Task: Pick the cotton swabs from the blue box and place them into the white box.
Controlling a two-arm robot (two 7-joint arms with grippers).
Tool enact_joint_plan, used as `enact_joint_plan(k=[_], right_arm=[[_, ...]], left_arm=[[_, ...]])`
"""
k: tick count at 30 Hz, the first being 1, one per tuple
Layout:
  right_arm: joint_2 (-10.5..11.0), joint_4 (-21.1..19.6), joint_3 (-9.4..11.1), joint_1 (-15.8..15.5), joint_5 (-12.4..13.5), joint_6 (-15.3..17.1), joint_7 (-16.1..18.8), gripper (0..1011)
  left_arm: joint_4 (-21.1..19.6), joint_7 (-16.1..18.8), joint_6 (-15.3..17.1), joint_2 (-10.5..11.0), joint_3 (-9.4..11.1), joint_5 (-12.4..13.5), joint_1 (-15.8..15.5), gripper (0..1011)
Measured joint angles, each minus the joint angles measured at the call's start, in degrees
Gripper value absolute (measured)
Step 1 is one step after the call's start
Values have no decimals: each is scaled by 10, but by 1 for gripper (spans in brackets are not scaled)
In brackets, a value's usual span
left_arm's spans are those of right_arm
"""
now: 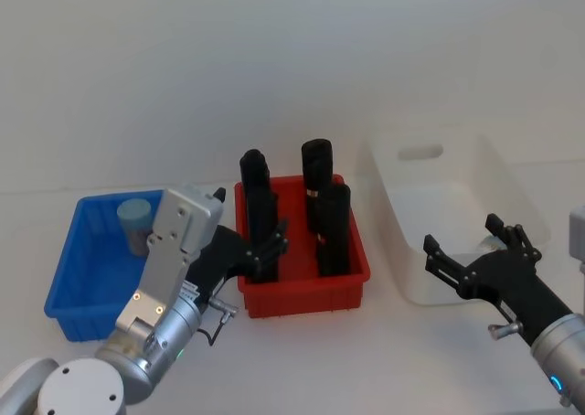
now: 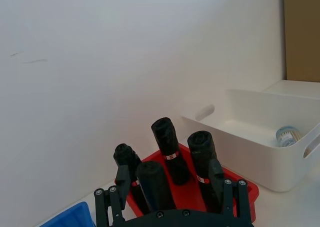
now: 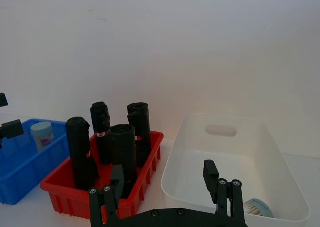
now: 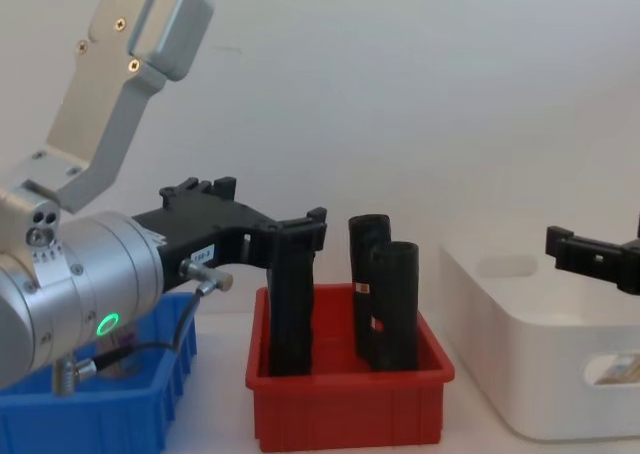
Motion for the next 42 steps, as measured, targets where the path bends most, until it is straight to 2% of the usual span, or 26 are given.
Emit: enact_joint_plan(k=[5,31,38,42], right_arm=[[0,0,0,0,0,0,0,1001],[-2,4,0,3,-3,-1,5,1001],[-10,22,-3,19,-11,1,24,1001],[-20,48,-6,41,-22,2,43,1001]], left_arm=[[-2,12,-8,0,2,3,6,1004],[-2,13,-9,0,2,4,6,1004],[-2,13,-9,0,2,3,6,1004],[-2,13,-9,0,2,3,6,1004]])
